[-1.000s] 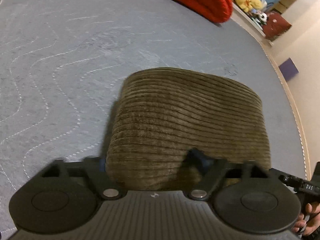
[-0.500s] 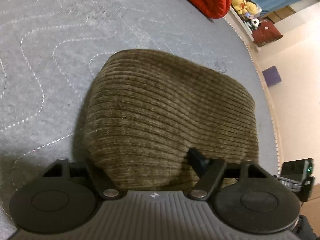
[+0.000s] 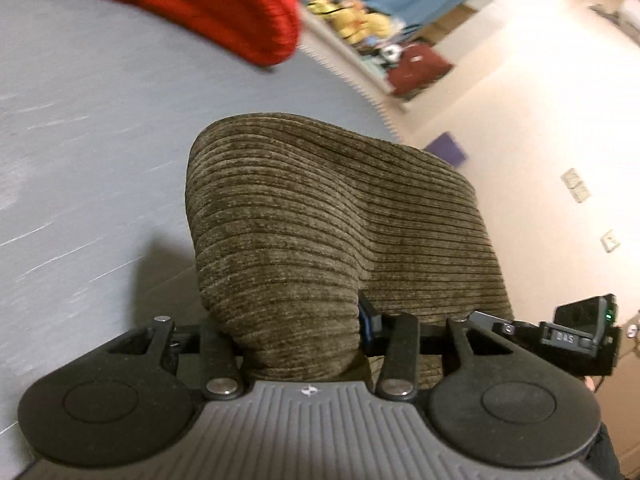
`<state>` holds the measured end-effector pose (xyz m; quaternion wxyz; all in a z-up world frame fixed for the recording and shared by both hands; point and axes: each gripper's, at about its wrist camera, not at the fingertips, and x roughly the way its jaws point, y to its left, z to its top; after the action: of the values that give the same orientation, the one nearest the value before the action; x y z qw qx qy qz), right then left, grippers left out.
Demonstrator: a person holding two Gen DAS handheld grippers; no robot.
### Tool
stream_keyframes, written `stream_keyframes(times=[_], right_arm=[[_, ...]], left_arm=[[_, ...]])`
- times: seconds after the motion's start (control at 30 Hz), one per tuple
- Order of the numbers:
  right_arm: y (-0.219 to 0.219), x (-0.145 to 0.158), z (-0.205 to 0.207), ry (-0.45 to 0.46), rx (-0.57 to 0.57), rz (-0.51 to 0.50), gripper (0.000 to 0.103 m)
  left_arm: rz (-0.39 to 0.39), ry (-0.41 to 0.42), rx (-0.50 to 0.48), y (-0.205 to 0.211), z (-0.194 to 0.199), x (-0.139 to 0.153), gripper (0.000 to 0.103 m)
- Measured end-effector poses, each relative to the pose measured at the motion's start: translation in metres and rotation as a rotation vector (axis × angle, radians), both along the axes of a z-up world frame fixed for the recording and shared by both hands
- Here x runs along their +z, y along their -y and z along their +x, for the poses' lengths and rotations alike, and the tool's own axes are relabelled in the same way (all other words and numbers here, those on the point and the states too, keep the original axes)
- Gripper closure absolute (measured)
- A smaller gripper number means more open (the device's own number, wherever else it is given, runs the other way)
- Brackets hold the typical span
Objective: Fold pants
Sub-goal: 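Release the bundle and open both grippers, pulling them back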
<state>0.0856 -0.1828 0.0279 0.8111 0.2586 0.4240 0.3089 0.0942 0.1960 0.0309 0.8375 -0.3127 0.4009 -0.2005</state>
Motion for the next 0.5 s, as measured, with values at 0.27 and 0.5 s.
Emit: stream_keyframes(times=[0.27, 0.5], right_arm=[[0.073, -0.044, 0.06, -0.01, -0.261, -0.325, 0.038], [0.06, -0.022, 0.029, 0.191, -0.124, -0.363, 0.046]], left_arm=[[0.426, -0.132, 0.18, 0.05, 0.042, -0.029, 0.031], [0.463, 0.142, -0.071, 0.096, 0.003, 0.006, 0.047]])
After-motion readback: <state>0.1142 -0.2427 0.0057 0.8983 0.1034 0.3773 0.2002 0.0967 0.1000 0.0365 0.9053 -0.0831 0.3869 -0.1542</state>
